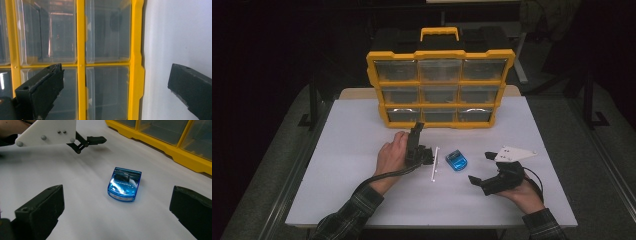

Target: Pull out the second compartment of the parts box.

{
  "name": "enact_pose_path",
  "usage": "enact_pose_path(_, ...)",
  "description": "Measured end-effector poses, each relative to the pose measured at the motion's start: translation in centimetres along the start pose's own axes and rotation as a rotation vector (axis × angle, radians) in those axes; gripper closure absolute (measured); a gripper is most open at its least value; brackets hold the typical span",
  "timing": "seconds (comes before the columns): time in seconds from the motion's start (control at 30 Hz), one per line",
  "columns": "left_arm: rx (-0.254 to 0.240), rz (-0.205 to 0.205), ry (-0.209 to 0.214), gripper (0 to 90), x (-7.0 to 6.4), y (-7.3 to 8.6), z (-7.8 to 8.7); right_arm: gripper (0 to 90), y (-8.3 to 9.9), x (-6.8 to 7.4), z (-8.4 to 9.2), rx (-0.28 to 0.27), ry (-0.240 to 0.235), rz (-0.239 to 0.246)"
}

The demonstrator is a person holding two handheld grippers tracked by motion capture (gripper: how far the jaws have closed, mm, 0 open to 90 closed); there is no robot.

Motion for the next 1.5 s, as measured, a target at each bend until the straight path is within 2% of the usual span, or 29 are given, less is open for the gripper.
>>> enact_pose_path(0.4,0.107,0.008,-0.022,0.2,0.2,0.5,-0.5,0.0,0.0,0.1,0.0,0.002,-0.002,0.000)
enact_pose_path(0.63,0.132,0.017,-0.024,0.2,0.2,0.6,-0.6,0.0,0.0,0.1,0.0,0.003,-0.001,0.001)
enact_pose_path(0.77,0.161,0.004,-0.034,0.1,0.2,0.6,-0.7,0.0,0.0,0.1,-0.1,0.004,-0.002,0.003)
enact_pose_path(1.17,0.171,0.008,-0.054,0.1,0.7,0.2,-1.1,0.0,-0.1,0.1,-0.1,0.006,-0.002,0.006)
enact_pose_path(1.5,0.173,0.017,-0.080,0.2,1.7,-0.2,-1.6,0.0,-0.1,0.1,-0.1,0.004,-0.003,0.004)
Point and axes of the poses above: each handheld gripper's, and its own axes: z roughly backward along the jaws, y roughly out of its underside, x roughly to its left, the point moved 3 cm from there along -z, roughly forward along the jaws, and after that the axes turned 13 degrees about -y, right-handed, at the moved point
